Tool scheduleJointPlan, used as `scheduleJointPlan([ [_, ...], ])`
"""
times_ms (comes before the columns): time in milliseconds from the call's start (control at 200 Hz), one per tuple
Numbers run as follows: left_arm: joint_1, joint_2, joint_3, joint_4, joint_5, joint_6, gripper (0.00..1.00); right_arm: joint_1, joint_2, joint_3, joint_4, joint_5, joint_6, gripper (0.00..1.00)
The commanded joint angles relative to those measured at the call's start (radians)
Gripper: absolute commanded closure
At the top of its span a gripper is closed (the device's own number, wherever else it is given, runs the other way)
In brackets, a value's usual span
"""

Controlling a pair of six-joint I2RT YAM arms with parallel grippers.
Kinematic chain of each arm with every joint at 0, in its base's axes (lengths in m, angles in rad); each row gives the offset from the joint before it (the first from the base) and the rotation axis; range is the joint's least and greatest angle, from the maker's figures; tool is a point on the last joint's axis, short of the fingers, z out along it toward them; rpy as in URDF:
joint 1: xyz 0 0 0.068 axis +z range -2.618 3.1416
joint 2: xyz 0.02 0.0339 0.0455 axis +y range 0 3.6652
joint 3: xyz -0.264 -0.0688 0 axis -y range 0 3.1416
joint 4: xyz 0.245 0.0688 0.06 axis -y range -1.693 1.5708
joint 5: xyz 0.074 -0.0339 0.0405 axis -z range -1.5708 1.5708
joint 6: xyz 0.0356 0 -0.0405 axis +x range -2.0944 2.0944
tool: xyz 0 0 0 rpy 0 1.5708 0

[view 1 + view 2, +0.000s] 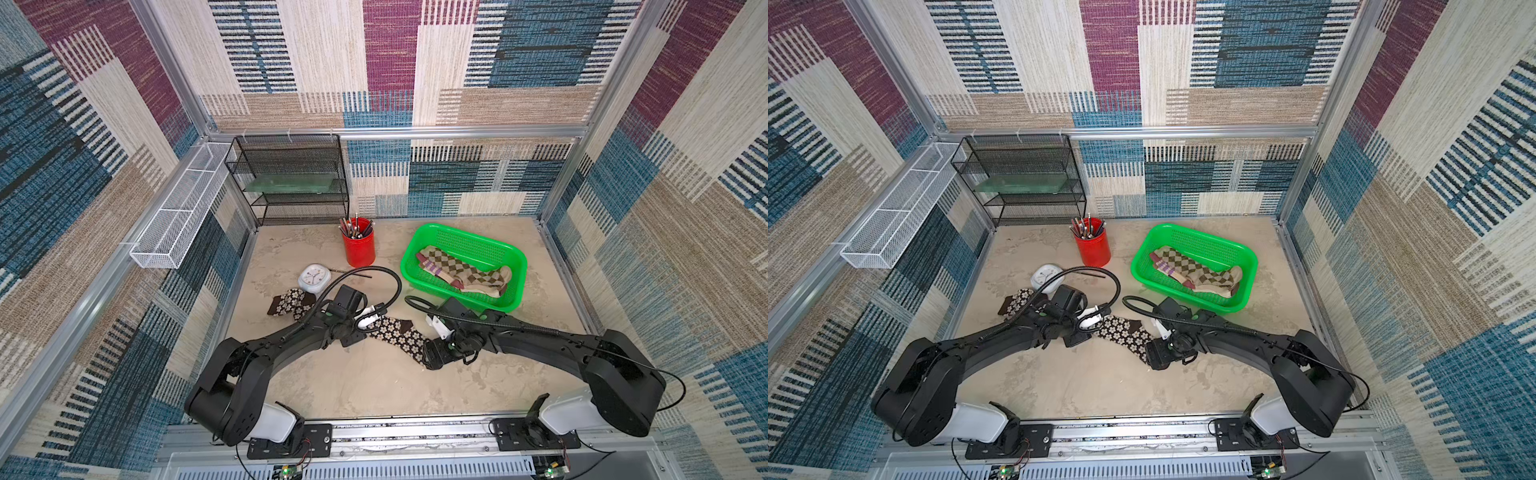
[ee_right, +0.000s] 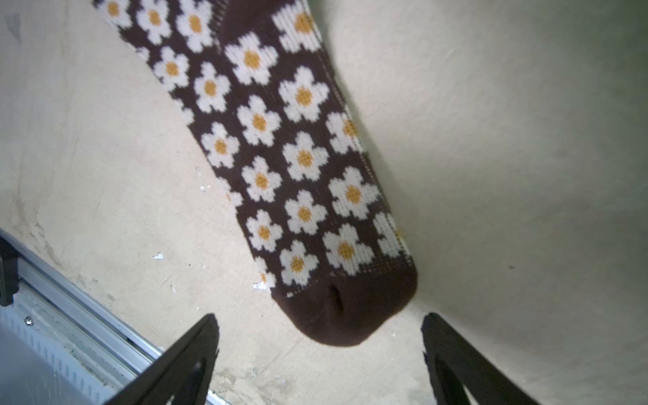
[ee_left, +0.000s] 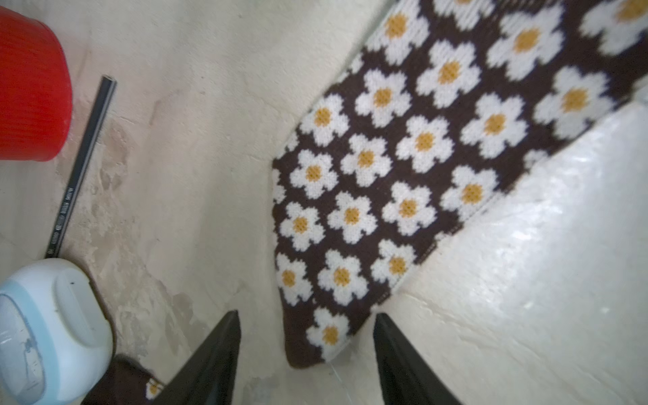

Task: Place the socks together as a pair
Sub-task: Place the sock at the center of the board, then adjust the sock at the center of the board.

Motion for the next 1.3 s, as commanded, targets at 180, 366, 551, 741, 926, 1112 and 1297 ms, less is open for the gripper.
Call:
scheduleJointPlan([
  [180,-0.03,0.054,0.02,0.039,0.043,-0.008,0.84,0.024,0.034,0.003,0.023,0.093,0.072,0.16],
  [366,-0.052,0.089,0.05,0.003,0.054,-0.028,0.99,0.043,0.096,-0.015,0.04,0.146,0.103,0.39],
  [551,-0.073,0.05,0.065,-0.09,0.06,-0.07,1.0,0.035,0.12,-0.021,0.049,0.184,0.147,0.81],
  [741,-0.086,-0.071,0.109,-0.275,0.096,-0.188,1.0,-0.007,0.044,-0.007,0.018,0.039,0.133,0.97],
  [926,-0.104,-0.193,0.156,-0.454,0.191,-0.302,1.0,-0.078,-0.012,-0.001,-0.031,-0.227,0.095,0.99],
  [1112,-0.106,-0.198,0.237,-0.626,0.321,-0.393,1.0,-0.134,-0.014,0.016,-0.089,-0.473,0.072,0.95],
  [1297,-0.106,-0.028,0.418,-0.776,0.383,-0.434,1.0,-0.194,0.058,0.017,-0.149,-0.549,0.032,0.86],
])
